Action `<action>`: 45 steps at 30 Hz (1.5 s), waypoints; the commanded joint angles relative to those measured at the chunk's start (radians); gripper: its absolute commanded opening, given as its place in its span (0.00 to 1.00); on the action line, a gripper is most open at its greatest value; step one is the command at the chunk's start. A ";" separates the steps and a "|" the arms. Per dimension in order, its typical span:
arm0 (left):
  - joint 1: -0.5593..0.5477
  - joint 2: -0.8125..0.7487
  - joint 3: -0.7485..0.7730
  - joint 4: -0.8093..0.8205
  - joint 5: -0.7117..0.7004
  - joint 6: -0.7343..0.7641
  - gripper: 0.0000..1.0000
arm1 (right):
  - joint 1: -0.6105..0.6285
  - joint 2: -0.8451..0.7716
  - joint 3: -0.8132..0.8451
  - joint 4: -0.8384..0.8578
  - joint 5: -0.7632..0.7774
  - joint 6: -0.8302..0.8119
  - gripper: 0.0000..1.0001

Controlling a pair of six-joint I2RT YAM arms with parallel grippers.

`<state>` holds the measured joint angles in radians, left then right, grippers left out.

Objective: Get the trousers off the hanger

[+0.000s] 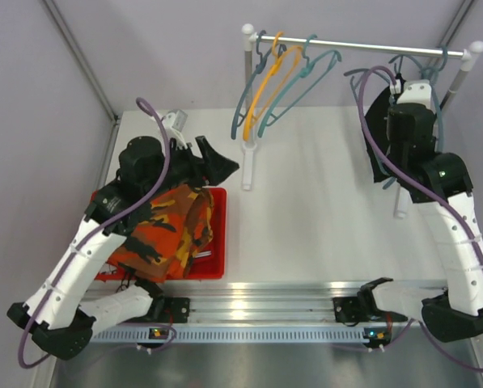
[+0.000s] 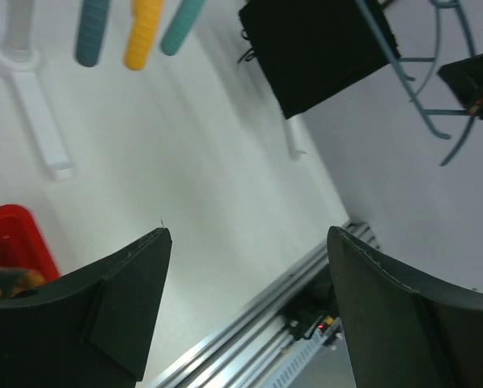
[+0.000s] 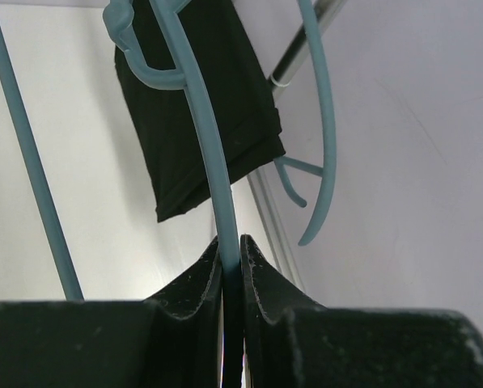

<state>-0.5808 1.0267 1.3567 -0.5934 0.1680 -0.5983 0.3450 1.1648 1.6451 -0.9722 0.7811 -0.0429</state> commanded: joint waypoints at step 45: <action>-0.541 0.911 0.387 0.784 -0.556 -0.569 0.65 | 0.014 -0.335 -0.068 -0.066 -0.454 0.224 0.00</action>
<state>-1.1213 1.9106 1.7050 0.2058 -0.3580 -1.1439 0.3508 0.8570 1.5208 -1.0927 0.3904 0.1520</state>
